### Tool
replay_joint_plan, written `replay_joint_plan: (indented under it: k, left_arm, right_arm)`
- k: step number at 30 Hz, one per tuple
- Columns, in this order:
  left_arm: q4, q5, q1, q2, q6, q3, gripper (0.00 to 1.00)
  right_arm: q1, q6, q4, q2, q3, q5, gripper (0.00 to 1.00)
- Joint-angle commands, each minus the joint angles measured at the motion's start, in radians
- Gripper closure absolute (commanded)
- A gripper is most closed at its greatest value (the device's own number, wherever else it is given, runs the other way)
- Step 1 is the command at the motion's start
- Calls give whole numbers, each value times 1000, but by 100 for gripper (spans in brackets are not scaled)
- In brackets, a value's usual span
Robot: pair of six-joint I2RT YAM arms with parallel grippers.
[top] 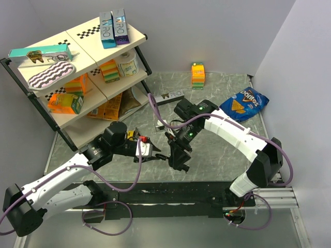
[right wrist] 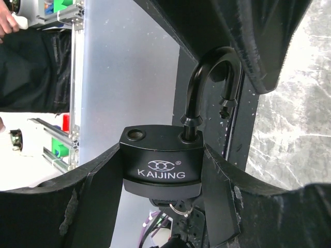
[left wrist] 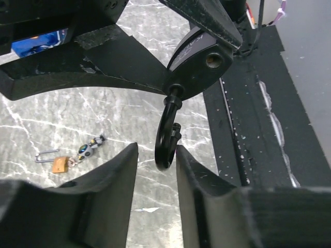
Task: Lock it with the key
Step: Lock the lock.
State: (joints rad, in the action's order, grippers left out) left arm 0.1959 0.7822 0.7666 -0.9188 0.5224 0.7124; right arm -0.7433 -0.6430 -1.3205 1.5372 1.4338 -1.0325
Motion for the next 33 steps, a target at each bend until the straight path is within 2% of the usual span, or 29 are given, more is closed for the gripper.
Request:
replay_joint_plan:
  k: [1,3,8,9,10,11,12,14,17,18,19,22,24,29,33]
  left_arm:
    - [-9,2,19,5,-13,9,62]
    - [-13,-3,25,0,-19,10,63]
    - [17,-8,40,-6,-7,19,74]
    - [25,-8,42,-5,19,19,78]
    - [34,-9,43,-6,33,19,89]
    - [40,-11,46,-6,42,19,95]
    - [40,-18,46,-3,44,19,99]
    - [42,-23,46,0,36,27,99]
    - [20,-40,46,14,-22,36,99]
    - [13,-44,46,20,-68,39,99]
    - [-2,-69,45,35,-90,50,99]
    - [-6,-69,45,57,-180,74,99]
    - [8,-55,43,57,-243,96,99]
    - [19,-9,30,28,-390,168,99]
    - [-9,40,-4,-1,-501,205,99]
  right_arm:
    - [-19,14,1,-55,34,-67,100]
    - [-21,20,6,-58,36,-58,100]
    - [-25,43,30,-78,30,-52,100]
    - [-25,46,33,-81,30,-49,100]
    - [-27,49,33,-81,31,-47,100]
    - [-25,48,32,-83,33,-47,100]
    - [-28,48,33,-81,34,-47,100]
    - [-27,62,41,-84,39,-35,100]
    - [-24,115,104,-110,16,36,29]
    - [-22,141,178,-152,1,69,11]
    - [-13,172,211,-176,-18,95,1]
    - [21,200,308,-267,-76,201,0]
    - [53,198,314,-291,-85,236,0]
    - [231,221,405,-363,-153,172,0]
    - [248,162,434,-454,-217,128,0]
